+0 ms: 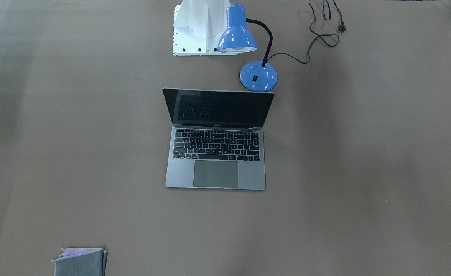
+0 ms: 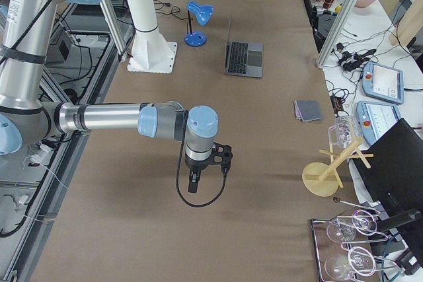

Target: Close laptop

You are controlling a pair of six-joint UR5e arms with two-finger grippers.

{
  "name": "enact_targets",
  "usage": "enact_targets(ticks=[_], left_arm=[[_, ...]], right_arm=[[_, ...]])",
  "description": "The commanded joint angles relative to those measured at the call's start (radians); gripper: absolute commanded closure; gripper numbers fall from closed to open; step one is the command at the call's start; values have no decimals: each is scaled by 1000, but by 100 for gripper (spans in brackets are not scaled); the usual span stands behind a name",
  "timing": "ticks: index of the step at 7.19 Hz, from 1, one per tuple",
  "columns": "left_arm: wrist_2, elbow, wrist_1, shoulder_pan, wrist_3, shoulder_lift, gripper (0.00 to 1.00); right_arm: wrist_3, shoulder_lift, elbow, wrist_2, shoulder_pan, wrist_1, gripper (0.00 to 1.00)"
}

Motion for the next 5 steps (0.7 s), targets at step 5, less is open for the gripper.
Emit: enact_targets(ticks=[5], left_arm=[[5,64,-392,2,-13,-90,0]], right_arm=[[94,23,18,223,-1,514,0]])
